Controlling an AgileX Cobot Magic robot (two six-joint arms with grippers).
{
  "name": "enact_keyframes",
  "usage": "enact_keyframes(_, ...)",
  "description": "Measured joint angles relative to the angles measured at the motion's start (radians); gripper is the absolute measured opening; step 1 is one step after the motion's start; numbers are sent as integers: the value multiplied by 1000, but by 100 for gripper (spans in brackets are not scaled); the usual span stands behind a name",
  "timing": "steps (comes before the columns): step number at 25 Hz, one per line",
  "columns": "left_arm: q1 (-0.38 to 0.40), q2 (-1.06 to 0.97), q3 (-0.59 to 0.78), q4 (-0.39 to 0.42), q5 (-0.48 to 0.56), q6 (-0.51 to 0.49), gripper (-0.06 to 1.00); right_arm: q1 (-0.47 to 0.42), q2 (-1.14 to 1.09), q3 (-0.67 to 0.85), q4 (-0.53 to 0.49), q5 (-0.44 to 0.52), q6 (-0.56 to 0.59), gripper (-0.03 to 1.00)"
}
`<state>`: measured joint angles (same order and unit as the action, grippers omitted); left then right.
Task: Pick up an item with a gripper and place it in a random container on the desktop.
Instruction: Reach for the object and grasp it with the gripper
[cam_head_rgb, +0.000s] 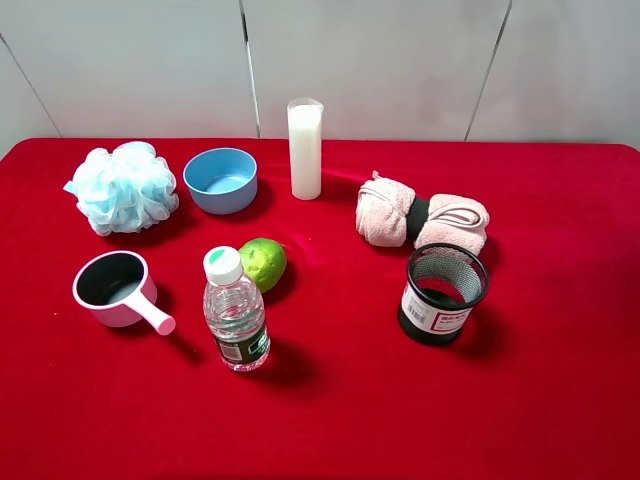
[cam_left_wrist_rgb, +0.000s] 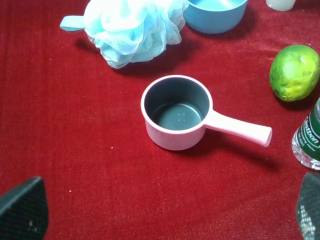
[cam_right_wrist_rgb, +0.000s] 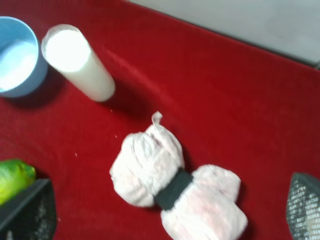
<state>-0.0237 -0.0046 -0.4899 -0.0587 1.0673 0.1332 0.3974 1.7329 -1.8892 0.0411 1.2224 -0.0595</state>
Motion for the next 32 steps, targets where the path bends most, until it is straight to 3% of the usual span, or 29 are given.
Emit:
enact_keyframes(8, 0, 0, 0, 0, 0, 0, 99, 1, 165, -119, 92, 0, -15, 69)
enact_keyframes(23, 0, 0, 0, 0, 0, 0, 99, 78, 410, -354, 112, -7, -23, 69)
enact_keyframes(32, 0, 0, 0, 0, 0, 0, 99, 94, 479, -377, 138, -80, -50, 69)
